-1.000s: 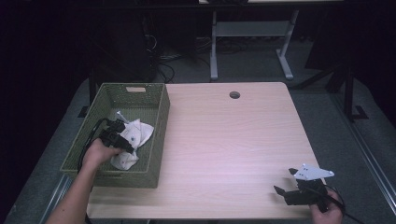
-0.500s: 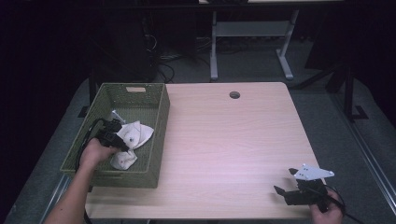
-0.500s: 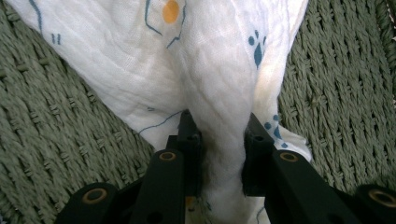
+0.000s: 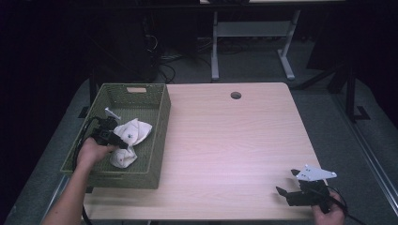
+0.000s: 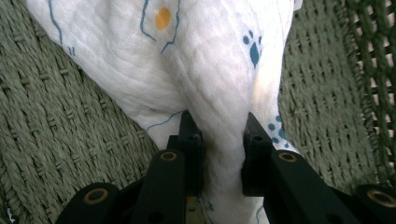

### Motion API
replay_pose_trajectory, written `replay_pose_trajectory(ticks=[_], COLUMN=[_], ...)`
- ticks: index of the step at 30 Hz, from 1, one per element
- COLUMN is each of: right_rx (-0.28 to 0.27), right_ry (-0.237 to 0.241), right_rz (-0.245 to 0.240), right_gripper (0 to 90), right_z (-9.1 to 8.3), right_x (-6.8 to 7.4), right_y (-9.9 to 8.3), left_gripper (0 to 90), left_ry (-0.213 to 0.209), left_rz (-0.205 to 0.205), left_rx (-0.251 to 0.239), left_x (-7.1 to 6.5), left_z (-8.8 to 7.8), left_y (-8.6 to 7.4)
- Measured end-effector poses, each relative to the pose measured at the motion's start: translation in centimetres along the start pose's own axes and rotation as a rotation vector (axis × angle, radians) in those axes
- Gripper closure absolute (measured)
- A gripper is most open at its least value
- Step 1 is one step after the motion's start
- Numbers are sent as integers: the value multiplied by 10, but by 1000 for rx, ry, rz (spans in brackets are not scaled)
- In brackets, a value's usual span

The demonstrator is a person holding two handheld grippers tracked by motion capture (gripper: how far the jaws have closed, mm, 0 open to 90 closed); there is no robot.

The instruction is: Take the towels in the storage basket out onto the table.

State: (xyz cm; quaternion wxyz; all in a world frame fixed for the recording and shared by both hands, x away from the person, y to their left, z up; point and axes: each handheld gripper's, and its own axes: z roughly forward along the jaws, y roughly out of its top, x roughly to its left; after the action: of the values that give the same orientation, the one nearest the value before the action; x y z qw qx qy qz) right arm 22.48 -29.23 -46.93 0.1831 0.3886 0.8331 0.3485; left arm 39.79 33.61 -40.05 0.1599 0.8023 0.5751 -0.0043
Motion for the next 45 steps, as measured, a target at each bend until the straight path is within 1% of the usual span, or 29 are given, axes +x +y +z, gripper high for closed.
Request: replay_pose_trajectory(ticks=[3,4,8,11,12,14,18,20,26,29,31,33,35,36,40,41,45], right_rx=[-3,-2,-2,-1,-2,-4,-1,-2,0,-2,-3,-1,-3,-1,-1,-1,-2], right_ry=[-4,-4,-6,-8,-9,-9,-13,-14,-14,-15,-15,-17,-16,-17,-19,-18,-19], right_rz=[-3,-2,-6,-4,-5,-1,0,2,2,-2,0,-2,-2,4,3,6,3], right_gripper=[140,140,140,140,140,140,140,140,140,140,140,140,140,140,140,140,140], right_z=[-1,-1,0,0,0,-1,-1,-2,-1,-1,0,0,0,0,0,0,0], right_x=[0,0,0,0,0,0,1,1,2,2,2,2,1,2,1,1,1], right_y=[0,1,1,1,1,2,2,2,2,3,3,3,3,2,2,2,2], left_gripper=[743,743,742,742,742,742,742,741,742,741,741,741,740,741,740,741,740], left_ry=[-4,-13,-43,-41,-42,-54,-60,-70,-77,-100,-112,-112,-124,-130,-148,-158,-175], left_rz=[10,6,5,13,12,13,21,22,48,57,56,60,59,58,53,49,42], left_rx=[-12,-13,-47,-53,-66,-71,-83,-92,-108,-129,-145,-162,-175,-179,-195,-202,-213], left_x=[1,0,1,0,0,-1,-2,-3,-7,-8,-9,-10,-10,-10,-9,-8,-7], left_z=[-4,-6,-13,-19,-21,-24,-28,-30,-38,-45,-50,-55,-59,-60,-66,-67,-69], left_y=[-1,-1,-2,-2,-3,-3,-4,-5,-7,-7,-7,-7,-8,-8,-9,-10,-11])
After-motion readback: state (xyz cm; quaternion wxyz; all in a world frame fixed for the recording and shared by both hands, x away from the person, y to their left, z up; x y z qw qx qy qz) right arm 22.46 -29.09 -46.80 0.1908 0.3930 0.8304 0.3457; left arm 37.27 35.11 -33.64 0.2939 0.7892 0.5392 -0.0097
